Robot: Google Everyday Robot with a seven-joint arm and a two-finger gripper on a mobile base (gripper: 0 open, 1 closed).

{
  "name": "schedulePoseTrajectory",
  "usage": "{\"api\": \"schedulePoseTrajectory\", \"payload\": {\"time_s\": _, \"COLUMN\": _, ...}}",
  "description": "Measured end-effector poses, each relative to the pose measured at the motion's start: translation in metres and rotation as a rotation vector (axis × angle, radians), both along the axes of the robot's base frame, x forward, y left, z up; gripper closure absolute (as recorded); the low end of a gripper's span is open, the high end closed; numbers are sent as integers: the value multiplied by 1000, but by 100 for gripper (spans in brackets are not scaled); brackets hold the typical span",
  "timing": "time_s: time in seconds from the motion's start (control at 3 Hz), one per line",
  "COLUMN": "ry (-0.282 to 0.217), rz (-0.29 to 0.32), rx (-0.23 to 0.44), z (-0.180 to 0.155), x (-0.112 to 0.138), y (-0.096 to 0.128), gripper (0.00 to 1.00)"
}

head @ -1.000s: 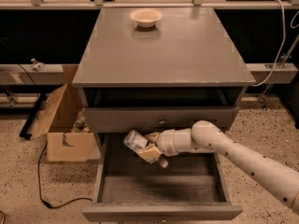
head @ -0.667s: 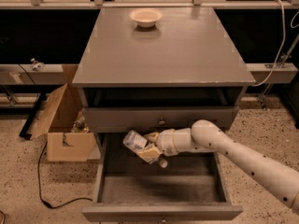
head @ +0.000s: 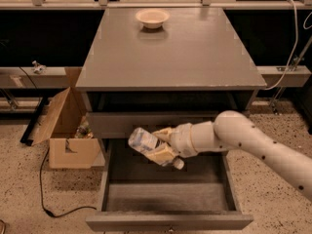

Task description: Pick blue plastic bottle from middle drawer and place on counter

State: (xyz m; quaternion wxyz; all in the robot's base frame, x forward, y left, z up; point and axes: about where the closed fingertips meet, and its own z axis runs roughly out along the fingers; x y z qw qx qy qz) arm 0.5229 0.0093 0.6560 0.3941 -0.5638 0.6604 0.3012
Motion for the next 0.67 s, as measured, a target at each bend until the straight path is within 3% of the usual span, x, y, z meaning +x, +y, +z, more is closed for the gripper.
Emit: {"api": "schedulePoseTrajectory", "payload": {"time_s": 0.67, "ry": -52, "rz": 26, "rx": -114, "z": 86, "x": 0, "y": -27, "gripper": 100}}
